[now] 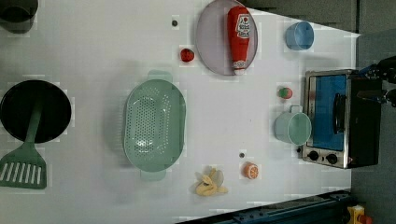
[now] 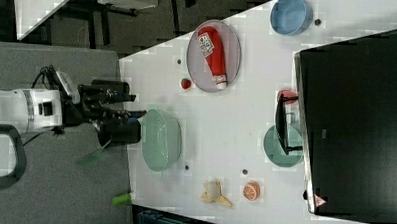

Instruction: Drag strainer left to right.

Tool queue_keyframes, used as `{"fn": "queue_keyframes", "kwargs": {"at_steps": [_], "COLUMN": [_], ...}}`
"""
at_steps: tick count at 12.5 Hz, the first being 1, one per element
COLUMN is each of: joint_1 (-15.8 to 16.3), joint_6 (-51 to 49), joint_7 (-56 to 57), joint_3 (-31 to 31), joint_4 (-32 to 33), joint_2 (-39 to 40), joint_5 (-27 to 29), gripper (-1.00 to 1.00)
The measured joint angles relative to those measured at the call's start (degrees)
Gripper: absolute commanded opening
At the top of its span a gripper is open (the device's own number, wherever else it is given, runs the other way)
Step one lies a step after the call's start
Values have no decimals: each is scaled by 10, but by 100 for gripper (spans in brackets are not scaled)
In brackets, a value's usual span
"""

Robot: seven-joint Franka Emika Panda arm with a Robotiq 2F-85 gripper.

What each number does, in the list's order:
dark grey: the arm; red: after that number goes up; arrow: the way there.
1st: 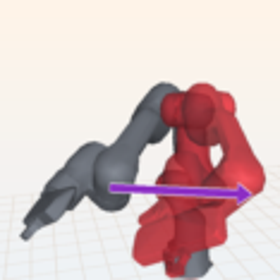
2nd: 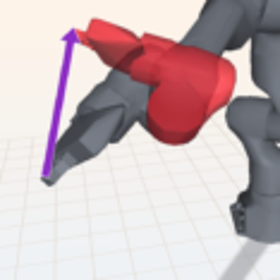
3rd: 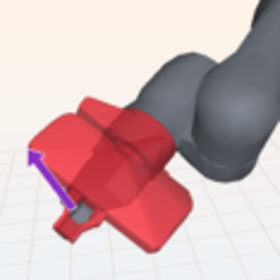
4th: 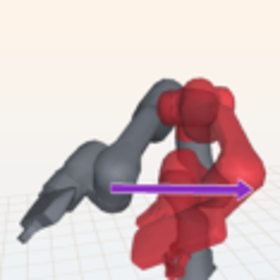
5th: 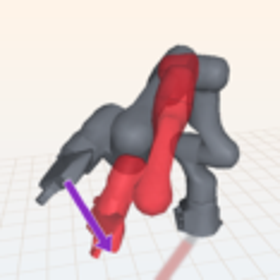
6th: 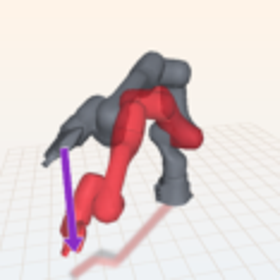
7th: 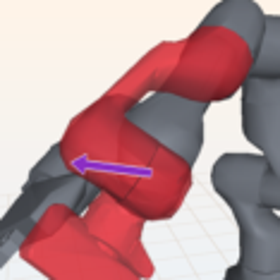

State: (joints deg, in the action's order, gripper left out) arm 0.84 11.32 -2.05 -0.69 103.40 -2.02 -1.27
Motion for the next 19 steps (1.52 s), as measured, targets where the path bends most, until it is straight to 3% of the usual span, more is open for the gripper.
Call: {"fn": "queue_keyframes", "kwargs": {"at_steps": [2,4,7,9,13,19], "joint_1": [4,-6,-13,-10,-6,19], "joint_6": [-100,-111,-94,-58,-25,96], "joint_7": [0,-2,-7,-9,-83,-353], "joint_3": [-20,-35,-16,9,109,280], "joint_4": [116,175,144,111,125,172], "joint_2": [-120,-224,-302,-287,-190,12], "joint_5": [-11,-4,-10,0,-3,9], "gripper": [67,100,100,100,100,100]}}
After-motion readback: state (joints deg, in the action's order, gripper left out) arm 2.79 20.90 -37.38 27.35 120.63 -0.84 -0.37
